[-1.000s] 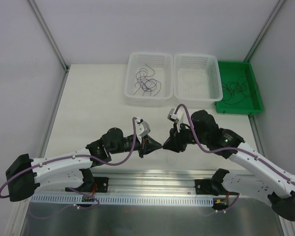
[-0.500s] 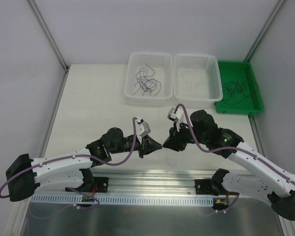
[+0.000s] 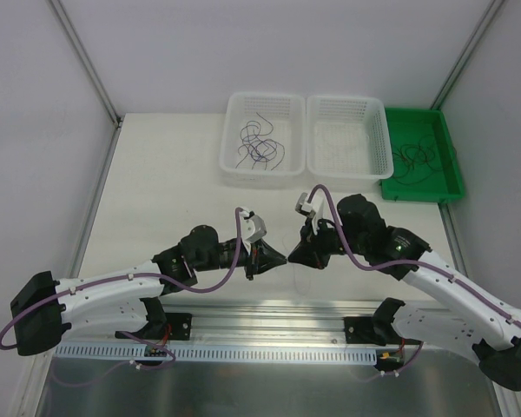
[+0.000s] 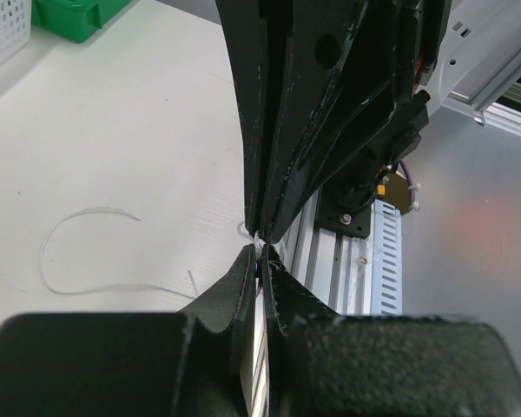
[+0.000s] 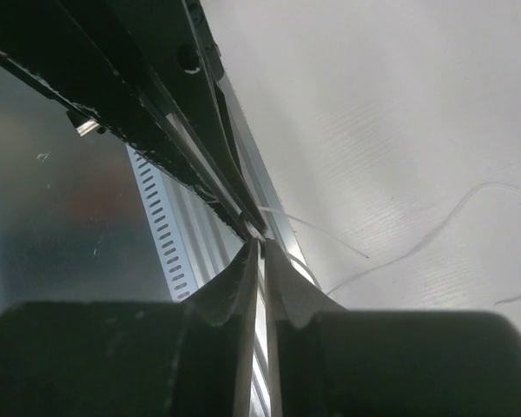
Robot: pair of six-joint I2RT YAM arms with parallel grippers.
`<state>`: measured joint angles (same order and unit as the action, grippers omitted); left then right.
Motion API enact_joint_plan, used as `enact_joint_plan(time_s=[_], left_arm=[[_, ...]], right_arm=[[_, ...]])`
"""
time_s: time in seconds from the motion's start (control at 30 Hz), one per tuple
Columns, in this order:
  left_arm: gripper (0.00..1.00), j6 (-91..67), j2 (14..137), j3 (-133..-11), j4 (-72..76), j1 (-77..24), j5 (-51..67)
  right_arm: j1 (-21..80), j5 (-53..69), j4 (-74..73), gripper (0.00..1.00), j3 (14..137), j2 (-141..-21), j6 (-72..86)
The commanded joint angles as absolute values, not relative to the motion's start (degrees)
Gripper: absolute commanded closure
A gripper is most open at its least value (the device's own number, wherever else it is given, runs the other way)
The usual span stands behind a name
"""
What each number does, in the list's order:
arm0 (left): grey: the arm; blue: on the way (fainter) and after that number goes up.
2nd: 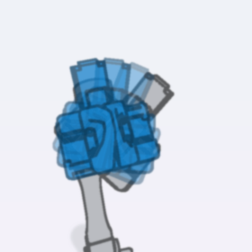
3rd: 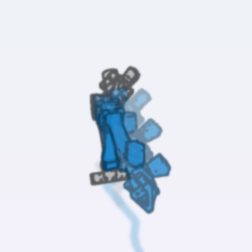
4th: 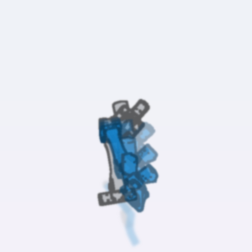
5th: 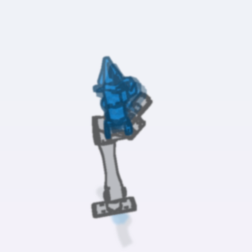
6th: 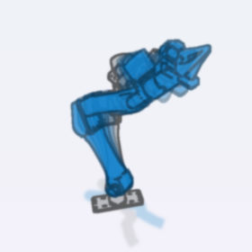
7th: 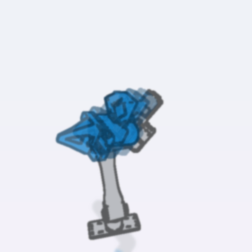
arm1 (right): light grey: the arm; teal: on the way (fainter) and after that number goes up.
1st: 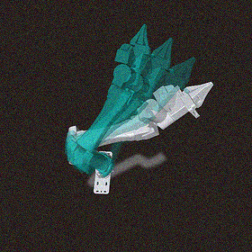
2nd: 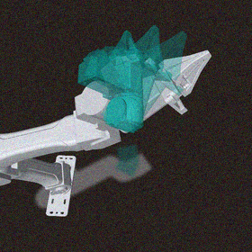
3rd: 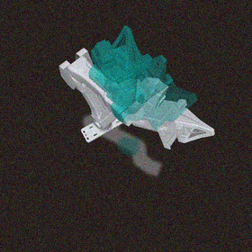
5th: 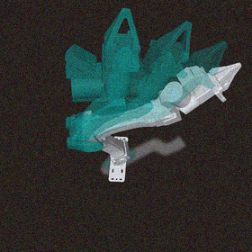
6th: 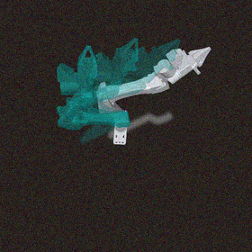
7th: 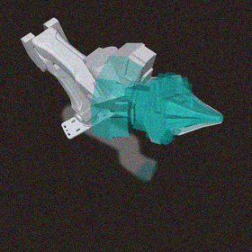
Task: Untangle the cables
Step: Untie the cable.
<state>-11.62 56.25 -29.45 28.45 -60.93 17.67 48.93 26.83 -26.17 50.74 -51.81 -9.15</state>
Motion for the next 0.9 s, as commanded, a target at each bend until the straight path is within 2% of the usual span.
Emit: enact_joint_plan(time_s=[0.0, 0.17, 0.27, 0.6, 0.87], left_arm=[[1.0, -12.5, 56.5, -32.0, 31.9, -61.0, 19.2], [1.0, -12.3, 56.7, -32.1, 32.0, -61.0, 19.7], [1.0, -12.3, 56.7, -32.1, 32.0, -61.0, 19.7], [1.0, -13.5, 55.1, -29.5, 32.0, -61.0, 17.9], [0.94, -16.8, 54.7, -27.9, 33.2, -61.0, 15.5]], right_arm=[[49.0, 32.2, -21.8, 0.9, 50.9, -50.7, -10.2], [49.0, 33.3, -21.2, 0.89, 50.6, -50.5, -10.5], [49.0, 33.7, -21.5, 0.99, 50.8, -50.6, -10.7], [49.0, 23.4, -22.0, 0.99, 50.5, -44.7, -8.8], [49.0, 16.8, -15.7, 0.99, 46.4, -39.9, -2.6]])
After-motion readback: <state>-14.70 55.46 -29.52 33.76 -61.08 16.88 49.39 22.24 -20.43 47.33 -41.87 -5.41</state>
